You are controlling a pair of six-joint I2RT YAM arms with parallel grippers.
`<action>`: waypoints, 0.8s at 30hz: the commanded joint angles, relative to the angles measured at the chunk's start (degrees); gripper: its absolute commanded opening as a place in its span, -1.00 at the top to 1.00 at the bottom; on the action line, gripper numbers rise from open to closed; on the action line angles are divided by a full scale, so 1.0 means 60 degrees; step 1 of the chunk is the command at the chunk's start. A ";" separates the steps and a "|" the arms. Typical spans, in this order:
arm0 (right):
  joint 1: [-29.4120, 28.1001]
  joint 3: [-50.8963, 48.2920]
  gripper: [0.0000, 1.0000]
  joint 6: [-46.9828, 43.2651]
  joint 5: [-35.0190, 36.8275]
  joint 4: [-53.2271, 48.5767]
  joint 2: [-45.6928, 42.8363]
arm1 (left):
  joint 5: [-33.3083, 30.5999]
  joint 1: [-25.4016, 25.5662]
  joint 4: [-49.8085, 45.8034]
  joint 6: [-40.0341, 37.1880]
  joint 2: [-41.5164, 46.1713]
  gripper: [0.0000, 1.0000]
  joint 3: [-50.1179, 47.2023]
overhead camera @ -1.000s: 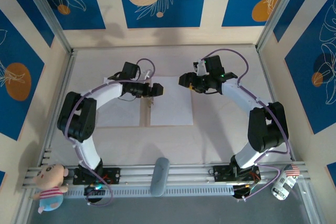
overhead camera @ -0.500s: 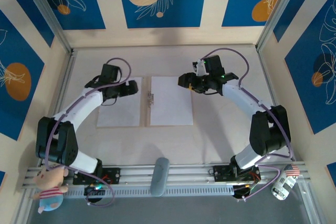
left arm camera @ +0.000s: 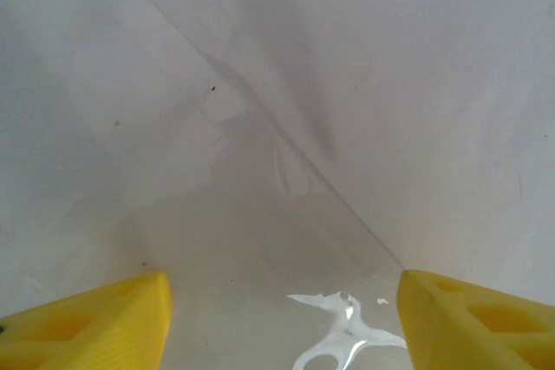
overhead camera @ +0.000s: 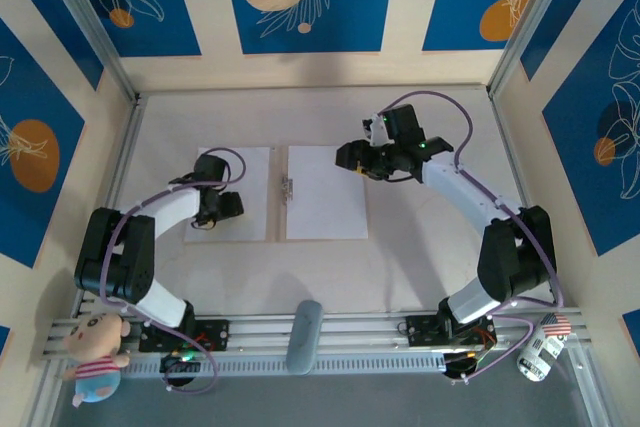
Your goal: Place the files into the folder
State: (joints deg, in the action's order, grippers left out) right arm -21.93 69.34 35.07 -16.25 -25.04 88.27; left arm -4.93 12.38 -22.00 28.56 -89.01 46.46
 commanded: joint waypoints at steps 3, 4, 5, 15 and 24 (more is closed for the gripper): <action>-0.0161 0.0524 -0.21 0.0133 0.0120 -0.0390 0.0317 | -0.0084 -0.0049 0.0370 -0.0183 -0.0213 -0.16 -0.0141; -0.0185 0.0566 -0.21 0.0135 0.0127 -0.0413 0.0345 | 0.0026 -0.0039 0.0342 -0.0248 -0.0276 -0.11 -0.0108; -0.0199 0.0599 -0.20 0.0126 0.0130 -0.0448 0.0361 | 0.0153 -0.0044 0.0327 -0.0329 -0.0345 -0.07 -0.0075; -0.0226 0.0588 -0.20 0.0231 0.0034 -0.0324 0.0461 | 0.1906 -0.0041 0.1288 -0.0675 -0.0534 -0.01 -0.0477; -0.0394 0.0645 -0.20 0.0280 0.0088 -0.0332 0.0694 | 0.3055 0.0322 0.2292 0.0554 -0.0585 -0.06 -0.0696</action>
State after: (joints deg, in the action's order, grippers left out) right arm -23.59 71.64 36.18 -15.38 -26.28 91.79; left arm 8.08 12.88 -9.26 27.92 -90.94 44.03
